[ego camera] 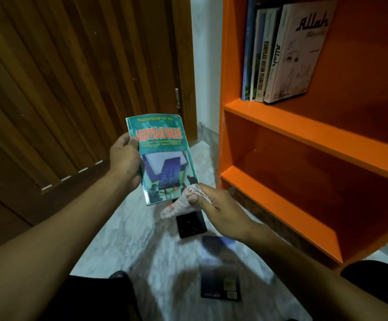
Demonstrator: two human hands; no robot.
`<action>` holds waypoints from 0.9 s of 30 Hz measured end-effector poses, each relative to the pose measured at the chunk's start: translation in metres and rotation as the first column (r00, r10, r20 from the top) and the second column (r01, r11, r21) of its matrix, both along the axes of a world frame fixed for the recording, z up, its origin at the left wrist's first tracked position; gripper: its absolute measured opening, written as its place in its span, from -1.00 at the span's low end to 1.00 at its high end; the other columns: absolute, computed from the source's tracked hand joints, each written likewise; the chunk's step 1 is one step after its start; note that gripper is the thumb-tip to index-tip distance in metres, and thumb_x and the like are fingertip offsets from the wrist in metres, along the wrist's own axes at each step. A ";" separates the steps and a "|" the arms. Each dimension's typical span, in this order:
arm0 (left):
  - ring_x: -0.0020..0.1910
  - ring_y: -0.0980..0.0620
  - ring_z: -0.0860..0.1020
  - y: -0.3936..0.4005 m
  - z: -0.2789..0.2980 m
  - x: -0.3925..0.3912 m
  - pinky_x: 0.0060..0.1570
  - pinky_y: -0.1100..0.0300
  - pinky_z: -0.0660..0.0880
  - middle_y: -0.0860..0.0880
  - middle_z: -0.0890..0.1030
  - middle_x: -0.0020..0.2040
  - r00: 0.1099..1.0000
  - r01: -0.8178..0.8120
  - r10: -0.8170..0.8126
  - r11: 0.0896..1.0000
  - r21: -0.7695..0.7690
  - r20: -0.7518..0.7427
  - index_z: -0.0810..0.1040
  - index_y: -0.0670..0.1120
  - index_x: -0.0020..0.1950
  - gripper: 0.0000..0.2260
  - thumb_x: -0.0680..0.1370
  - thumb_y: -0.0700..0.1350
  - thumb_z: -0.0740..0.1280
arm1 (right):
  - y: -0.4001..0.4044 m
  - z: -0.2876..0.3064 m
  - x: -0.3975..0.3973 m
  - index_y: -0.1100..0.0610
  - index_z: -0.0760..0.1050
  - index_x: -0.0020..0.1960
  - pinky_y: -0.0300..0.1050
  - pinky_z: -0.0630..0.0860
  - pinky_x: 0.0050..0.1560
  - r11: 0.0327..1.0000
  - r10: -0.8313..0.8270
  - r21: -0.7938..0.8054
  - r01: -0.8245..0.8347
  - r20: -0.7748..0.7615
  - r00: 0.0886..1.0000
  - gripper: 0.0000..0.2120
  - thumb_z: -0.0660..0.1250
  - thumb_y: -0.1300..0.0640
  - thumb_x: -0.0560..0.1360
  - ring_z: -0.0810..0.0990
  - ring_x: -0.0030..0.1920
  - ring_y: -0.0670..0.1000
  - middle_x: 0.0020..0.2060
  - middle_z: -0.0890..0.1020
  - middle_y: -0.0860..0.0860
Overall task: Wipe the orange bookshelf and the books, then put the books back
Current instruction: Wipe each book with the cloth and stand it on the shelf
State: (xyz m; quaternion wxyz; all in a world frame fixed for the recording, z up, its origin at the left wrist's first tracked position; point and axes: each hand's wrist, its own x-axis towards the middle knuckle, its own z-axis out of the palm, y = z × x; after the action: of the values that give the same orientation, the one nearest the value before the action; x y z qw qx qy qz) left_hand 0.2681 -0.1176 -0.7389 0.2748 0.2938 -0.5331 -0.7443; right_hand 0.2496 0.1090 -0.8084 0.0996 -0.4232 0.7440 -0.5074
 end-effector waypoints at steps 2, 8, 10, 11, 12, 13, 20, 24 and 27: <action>-0.06 -0.07 0.71 -0.003 0.000 0.003 -0.02 -0.08 0.65 -0.12 0.68 0.11 1.000 0.011 -0.011 1.000 -0.008 -0.002 0.44 -0.11 0.38 -0.73 0.71 -0.12 0.13 | 0.002 0.005 -0.001 -0.06 0.53 0.02 -0.23 0.49 -0.06 0.999 0.021 0.024 -0.021 0.027 0.999 -0.87 0.21 -0.02 0.66 0.60 -0.03 -0.23 -0.11 0.65 -0.18; -0.14 -0.03 0.72 0.011 0.001 0.015 -0.18 0.05 0.65 -0.10 0.70 0.02 0.978 0.203 -0.192 0.964 -0.169 0.084 0.50 -0.04 0.31 -0.78 0.69 -0.15 0.18 | 0.009 0.029 -0.021 0.18 0.50 -0.12 -0.18 0.40 -0.37 0.994 -0.102 -0.022 0.108 0.189 0.977 -0.68 0.19 0.00 0.67 0.52 -0.44 -0.18 -0.45 0.55 -0.12; -0.15 -0.02 0.72 0.020 0.003 0.019 -0.22 0.10 0.65 -0.11 0.68 0.05 0.960 0.274 -0.258 0.943 -0.188 0.106 0.51 -0.02 0.29 -0.78 0.69 -0.19 0.18 | 0.012 0.038 -0.029 0.27 0.52 -0.05 -0.10 0.40 -0.44 0.975 -0.202 -0.045 0.219 0.239 0.950 -0.61 0.16 -0.04 0.67 0.53 -0.48 -0.11 -0.49 0.56 -0.08; -0.13 -0.04 0.72 0.026 0.003 0.021 -0.22 0.10 0.65 -0.12 0.67 0.06 0.948 0.313 -0.293 0.931 -0.188 0.127 0.51 0.00 0.28 -0.78 0.69 -0.19 0.18 | 0.013 0.040 -0.034 0.27 0.53 0.00 0.03 0.44 -0.44 0.953 -0.268 -0.074 0.294 0.253 0.930 -0.57 0.14 -0.08 0.67 0.59 -0.42 -0.01 -0.42 0.61 0.00; -0.11 -0.06 0.71 0.032 0.004 0.024 -0.21 0.08 0.66 -0.13 0.67 0.08 0.931 0.356 -0.332 0.916 -0.184 0.149 0.51 0.02 0.26 -0.78 0.69 -0.19 0.17 | 0.015 0.042 -0.037 0.22 0.56 0.04 0.17 0.50 -0.37 0.920 -0.335 -0.113 0.375 0.265 0.904 -0.56 0.13 -0.13 0.67 0.65 -0.31 0.13 -0.30 0.66 0.11; -0.09 -0.09 0.71 0.038 0.005 0.026 -0.19 0.06 0.67 -0.14 0.67 0.08 0.915 0.394 -0.367 0.901 -0.180 0.169 0.52 0.03 0.26 -0.78 0.69 -0.18 0.17 | 0.015 0.043 -0.039 0.14 0.59 0.06 0.23 0.55 -0.29 0.878 -0.398 -0.160 0.450 0.278 0.874 -0.59 0.11 -0.14 0.67 0.67 -0.18 0.24 -0.18 0.68 0.21; -0.10 -0.15 0.72 0.092 0.003 0.020 -0.22 0.02 0.67 -0.16 0.72 0.03 0.844 0.529 -0.533 0.846 0.068 0.061 0.55 0.03 0.32 -0.71 0.67 -0.23 0.20 | -0.004 0.036 -0.028 -0.09 0.43 0.44 0.07 0.23 0.53 0.877 -0.398 -0.265 0.400 0.063 0.915 -0.64 0.13 -0.06 0.68 0.24 0.52 -0.17 0.47 0.36 -0.22; 0.04 -0.15 0.69 0.094 0.005 0.008 -0.08 -0.04 0.66 -0.14 0.71 0.10 0.871 0.484 -0.491 0.859 0.168 0.001 0.56 0.03 0.36 -0.69 0.67 -0.20 0.20 | -0.009 0.020 -0.012 -0.11 0.27 0.54 0.09 0.08 0.58 0.919 -0.365 -0.163 0.359 -0.011 0.931 -0.55 0.11 -0.07 0.65 0.03 0.57 -0.22 0.49 0.14 -0.35; 0.01 -0.11 0.70 0.084 0.010 0.004 -0.11 -0.03 0.66 -0.13 0.70 0.12 0.911 0.406 -0.412 0.896 0.180 -0.001 0.56 0.00 0.35 -0.70 0.68 -0.20 0.19 | -0.008 0.016 0.001 -0.20 0.24 0.51 -0.02 0.10 0.58 0.951 -0.287 -0.116 0.288 0.019 0.958 -0.58 0.16 -0.02 0.67 0.03 0.55 -0.26 0.48 0.11 -0.39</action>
State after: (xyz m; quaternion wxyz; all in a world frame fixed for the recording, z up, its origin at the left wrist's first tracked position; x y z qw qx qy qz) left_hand 0.2722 -0.0332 -0.7291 0.0752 0.2124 -0.5199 -0.8240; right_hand 0.2502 0.1006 -0.7926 0.0002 -0.3150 0.7663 -0.5600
